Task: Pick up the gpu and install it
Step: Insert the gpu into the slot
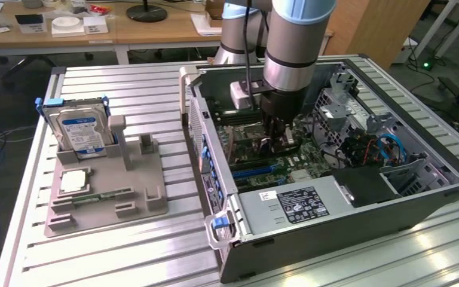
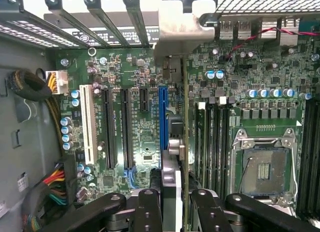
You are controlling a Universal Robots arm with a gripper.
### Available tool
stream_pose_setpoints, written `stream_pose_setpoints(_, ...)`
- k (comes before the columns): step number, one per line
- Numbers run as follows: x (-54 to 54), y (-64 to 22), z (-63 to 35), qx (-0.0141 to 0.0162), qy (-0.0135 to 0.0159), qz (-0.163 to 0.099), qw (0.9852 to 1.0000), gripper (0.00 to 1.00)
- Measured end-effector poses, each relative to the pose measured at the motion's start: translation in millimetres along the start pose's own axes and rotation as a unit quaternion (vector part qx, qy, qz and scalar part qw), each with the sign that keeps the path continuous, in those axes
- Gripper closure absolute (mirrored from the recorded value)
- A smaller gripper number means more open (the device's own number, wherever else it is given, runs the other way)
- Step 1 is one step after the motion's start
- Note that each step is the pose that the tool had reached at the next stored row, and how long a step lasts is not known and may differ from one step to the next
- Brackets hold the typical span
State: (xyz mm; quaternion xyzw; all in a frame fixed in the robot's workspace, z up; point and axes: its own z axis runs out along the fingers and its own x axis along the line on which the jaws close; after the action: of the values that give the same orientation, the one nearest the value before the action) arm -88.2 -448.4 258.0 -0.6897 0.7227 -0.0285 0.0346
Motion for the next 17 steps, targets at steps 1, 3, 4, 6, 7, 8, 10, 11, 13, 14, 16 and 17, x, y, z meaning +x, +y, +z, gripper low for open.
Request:
stream_pose_setpoints(1, 0.6, 0.0, 0.6, 0.0003, 0.0001, 0.002, 1.0000, 0.72)
stream_pose_setpoints(3, 1.2, 0.2, 2.0, 0.0006, 0.0006, 0.008, 1.0000, 0.72)
stream_pose_setpoints(4, 1.4, 0.3, 2.8, 0.0007, 0.0008, 0.011, 0.9999, 0.72)
stream_pose_setpoints(6, 2.6, 0.8, 3.6, 0.0007, 0.0011, 0.013, 0.9999, 0.72)
stream_pose_setpoints(7, 3.5, 0.9, 3.9, 0.0007, 0.0011, 0.013, 0.9999, 0.72)
stream_pose_setpoints(8, 4.2, 1.3, 4.2, 0.0007, 0.0011, 0.013, 0.9999, 0.72)
stream_pose_setpoints(10, 4.5, 4.4, 5.4, 0.0008, 0.0011, 0.014, 0.9999, 0.72)
stream_pose_setpoints(11, 4.6, 6.9, 6.1, 0.0008, 0.0011, 0.014, 0.9999, 0.72)
stream_pose_setpoints(13, 4.9, 9.7, 7.1, 0.0007, 0.0011, 0.014, 0.9999, 0.72)
stream_pose_setpoints(14, 5.7, 9.7, 7.5, 0.0006, 0.0013, 0.014, 0.9999, 0.72)
stream_pose_setpoints(16, 7.3, 9.8, 8.7, 0.0007, 0.0012, 0.015, 0.9999, 0.72)
stream_pose_setpoints(17, 7.6, 10.0, 9.2, 0.0008, 0.0012, 0.016, 0.9999, 0.72)
